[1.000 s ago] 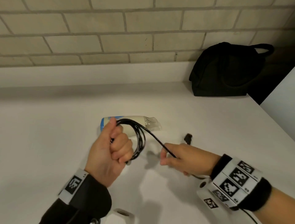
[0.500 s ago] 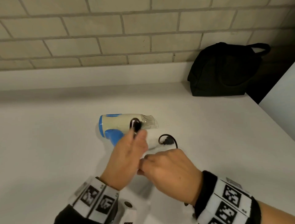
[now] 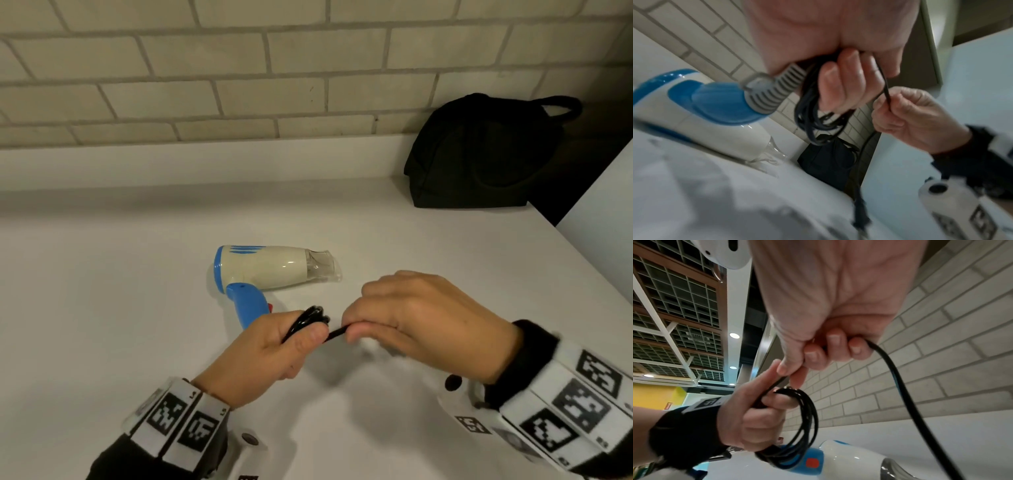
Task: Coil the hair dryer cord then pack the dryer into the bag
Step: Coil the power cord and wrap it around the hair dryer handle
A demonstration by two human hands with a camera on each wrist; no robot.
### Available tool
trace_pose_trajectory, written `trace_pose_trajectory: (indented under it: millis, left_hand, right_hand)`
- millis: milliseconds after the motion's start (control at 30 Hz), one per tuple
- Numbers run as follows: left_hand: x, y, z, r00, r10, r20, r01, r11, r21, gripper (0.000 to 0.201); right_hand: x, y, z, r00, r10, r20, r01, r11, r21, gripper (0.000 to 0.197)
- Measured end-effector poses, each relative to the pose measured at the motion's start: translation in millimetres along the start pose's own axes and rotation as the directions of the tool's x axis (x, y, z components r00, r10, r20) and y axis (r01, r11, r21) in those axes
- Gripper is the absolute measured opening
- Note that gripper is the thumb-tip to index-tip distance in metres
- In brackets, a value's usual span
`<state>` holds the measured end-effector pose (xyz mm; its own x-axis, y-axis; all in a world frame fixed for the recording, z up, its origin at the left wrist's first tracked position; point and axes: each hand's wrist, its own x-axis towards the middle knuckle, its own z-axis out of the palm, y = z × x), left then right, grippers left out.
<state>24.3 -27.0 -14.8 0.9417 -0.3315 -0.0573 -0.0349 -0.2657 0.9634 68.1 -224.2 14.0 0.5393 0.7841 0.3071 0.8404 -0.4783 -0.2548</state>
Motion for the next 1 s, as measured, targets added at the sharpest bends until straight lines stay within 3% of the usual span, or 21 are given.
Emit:
trace_pose_trajectory:
  millis: [167, 267, 400, 533, 667, 933, 1000]
  left_hand:
    - [2.1, 7.5, -8.1, 1.0, 0.006, -0.016, -0.008, 0.993, -0.118, 0.044]
    - [0.9, 9.1, -16.7, 0.999, 0.004, -0.049, -0.019, 0.952, -0.305, 0.058]
    - [-1.2, 11.0, -18.9, 0.998, -0.015, -0.067, -0.025, 0.834, -0.552, 0.066]
    - [1.1, 15.5, -13.9, 0.994, 0.034, -0.108, -0.099, 0.726, -0.68, 0.036]
    - [2.3, 16.8, -11.9, 0.986, 0.018, -0.166, -0.133, 0.686, -0.716, 0.038]
    - [5.6, 16.2, -15.6, 0.978, -0.028, -0.207, -0.157, 0.558, -0.815, 0.031]
    - [6.4, 17.0, -17.4, 0.974, -0.033, -0.224, -0.17, 0.546, -0.82, 0.028]
  right_hand:
    - [7.9, 13.6, 6.6, 0.988, 0.093, -0.127, -0.091, 0.996, 0.02, 0.041]
    - [11.6, 17.7, 16.8, 0.966, 0.21, -0.154, -0.197, 0.976, 0.091, 0.04]
    - [21.6, 16.7, 33.5, 0.917, 0.397, 0.026, -0.393, 0.892, 0.223, 0.036]
    - [26.7, 5.8, 61.0, 0.835, 0.471, 0.284, -0.545, 0.777, 0.315, 0.022]
    - [29.1, -12.1, 76.5, 0.815, 0.456, 0.358, -0.536, 0.828, 0.165, 0.041]
    - [16.9, -25.0, 88.8, 0.852, 0.339, 0.399, -0.411, 0.905, 0.109, 0.031]
    - [12.5, -26.4, 89.7, 0.88, 0.273, 0.388, -0.308, 0.951, 0.03, 0.048]
